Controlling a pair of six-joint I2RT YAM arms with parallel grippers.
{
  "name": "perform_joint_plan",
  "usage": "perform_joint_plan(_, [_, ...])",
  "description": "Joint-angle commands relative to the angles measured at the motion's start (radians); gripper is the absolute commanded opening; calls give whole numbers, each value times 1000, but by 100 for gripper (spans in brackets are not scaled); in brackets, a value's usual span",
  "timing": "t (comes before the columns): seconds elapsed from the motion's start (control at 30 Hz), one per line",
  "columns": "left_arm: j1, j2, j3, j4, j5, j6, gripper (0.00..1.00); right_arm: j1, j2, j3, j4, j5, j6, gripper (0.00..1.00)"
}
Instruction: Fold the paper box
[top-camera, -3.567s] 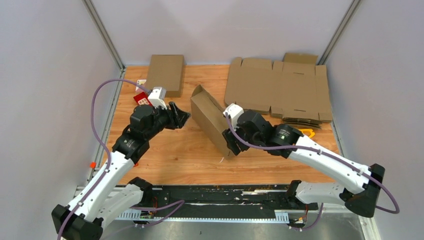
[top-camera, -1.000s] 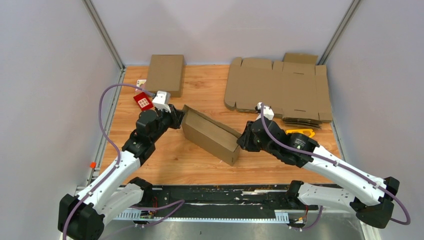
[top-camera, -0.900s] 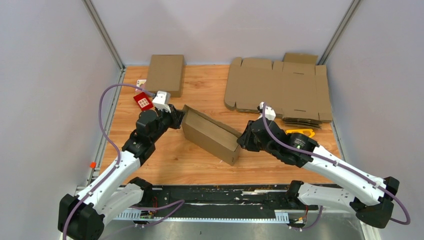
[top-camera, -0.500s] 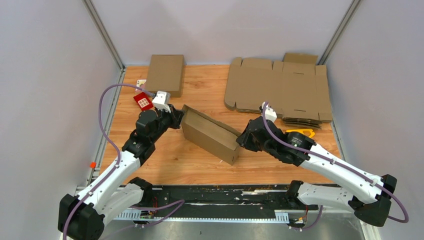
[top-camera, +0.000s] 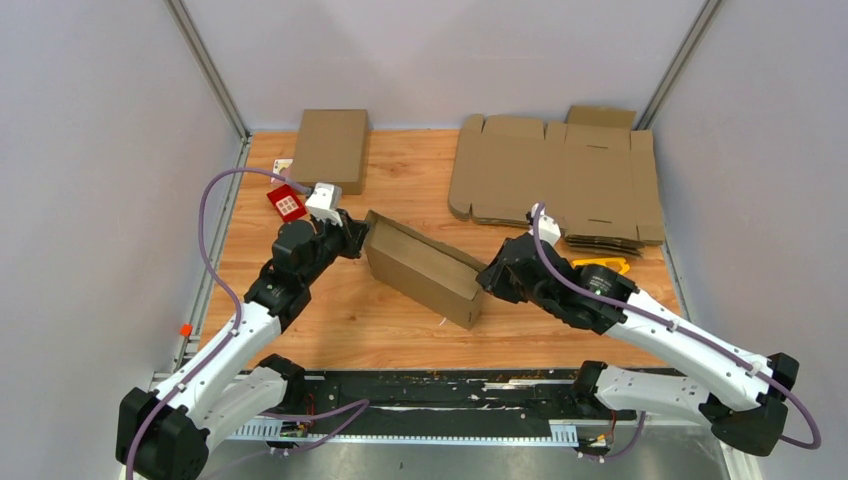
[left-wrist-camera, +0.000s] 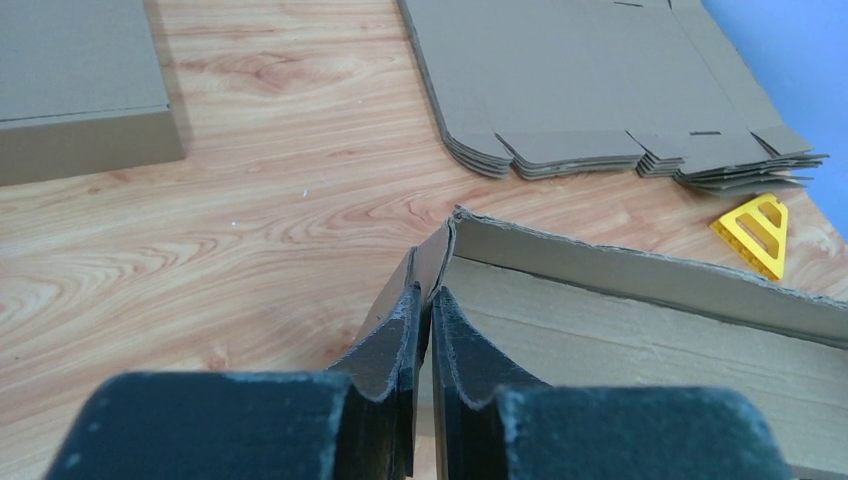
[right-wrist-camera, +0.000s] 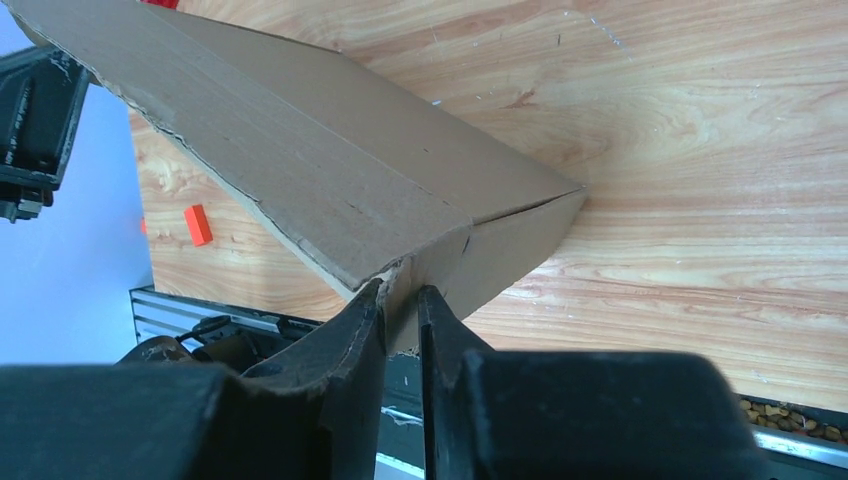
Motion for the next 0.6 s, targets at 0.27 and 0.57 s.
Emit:
perform_joint_plan(0.27, [-6,0,-3,28,29,7,13,-1,-54,26,35,47,121,12])
perform_joint_plan(0.57, [-6,-3,-3,26,29,8,13,-1,-36,12,8,35,118,12])
